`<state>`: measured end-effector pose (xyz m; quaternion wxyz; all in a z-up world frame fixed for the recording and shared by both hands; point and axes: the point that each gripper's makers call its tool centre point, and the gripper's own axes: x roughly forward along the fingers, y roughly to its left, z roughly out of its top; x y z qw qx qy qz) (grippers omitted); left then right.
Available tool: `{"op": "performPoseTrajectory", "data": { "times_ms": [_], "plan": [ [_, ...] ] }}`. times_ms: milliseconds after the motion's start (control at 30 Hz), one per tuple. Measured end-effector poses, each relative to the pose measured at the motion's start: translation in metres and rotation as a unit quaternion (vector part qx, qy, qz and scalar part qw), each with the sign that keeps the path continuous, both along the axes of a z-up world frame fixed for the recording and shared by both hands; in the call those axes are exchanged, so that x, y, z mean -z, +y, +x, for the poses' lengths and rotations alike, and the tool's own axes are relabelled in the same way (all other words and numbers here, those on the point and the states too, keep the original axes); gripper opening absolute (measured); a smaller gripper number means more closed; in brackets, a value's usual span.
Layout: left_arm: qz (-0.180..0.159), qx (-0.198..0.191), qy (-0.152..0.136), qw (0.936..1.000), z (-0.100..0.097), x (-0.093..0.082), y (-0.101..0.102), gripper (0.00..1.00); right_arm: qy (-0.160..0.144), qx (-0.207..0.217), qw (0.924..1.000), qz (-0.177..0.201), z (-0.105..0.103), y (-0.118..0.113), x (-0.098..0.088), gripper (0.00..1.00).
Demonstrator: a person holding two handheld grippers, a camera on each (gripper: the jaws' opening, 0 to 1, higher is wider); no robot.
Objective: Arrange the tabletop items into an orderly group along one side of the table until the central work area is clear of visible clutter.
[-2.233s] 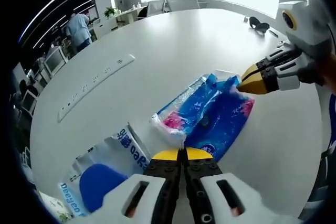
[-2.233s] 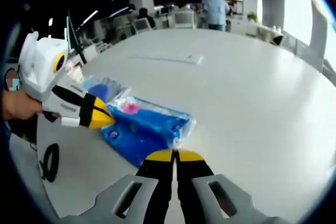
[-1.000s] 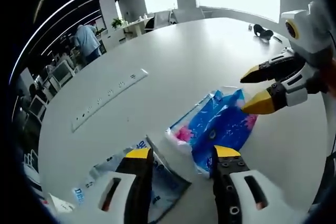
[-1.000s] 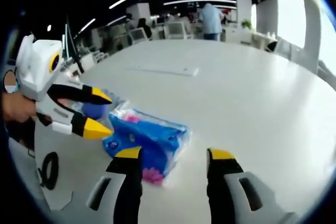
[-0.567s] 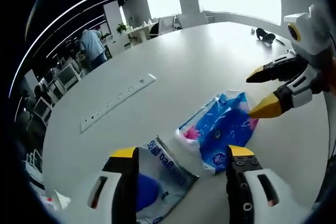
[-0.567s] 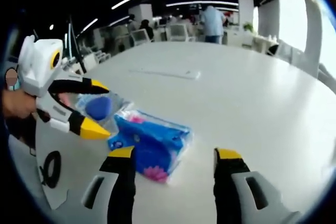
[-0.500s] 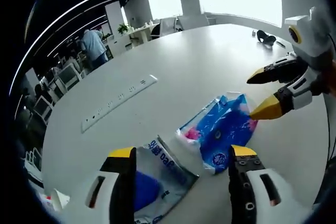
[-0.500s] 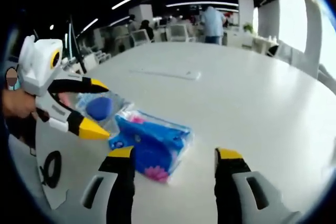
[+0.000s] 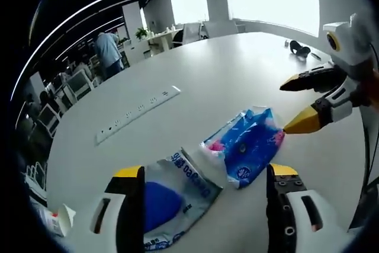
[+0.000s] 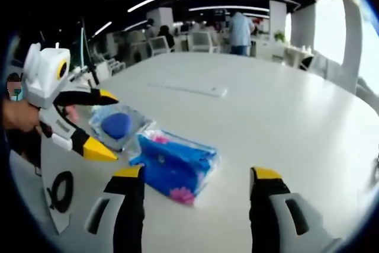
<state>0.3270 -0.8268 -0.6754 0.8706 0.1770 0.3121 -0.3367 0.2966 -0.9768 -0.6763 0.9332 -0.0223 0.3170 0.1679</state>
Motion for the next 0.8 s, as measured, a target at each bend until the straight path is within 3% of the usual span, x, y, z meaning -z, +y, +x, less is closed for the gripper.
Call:
{"op": "performPoseTrajectory", "data": {
  "times_ms": [800],
  "plan": [
    [-0.013, 0.008, -0.013, 0.9998, -0.026, -0.022, 0.029, 0.83, -0.022, -0.017, 0.9996, -0.006, -0.016, 0.027, -0.022, 0.77]
  ]
}}
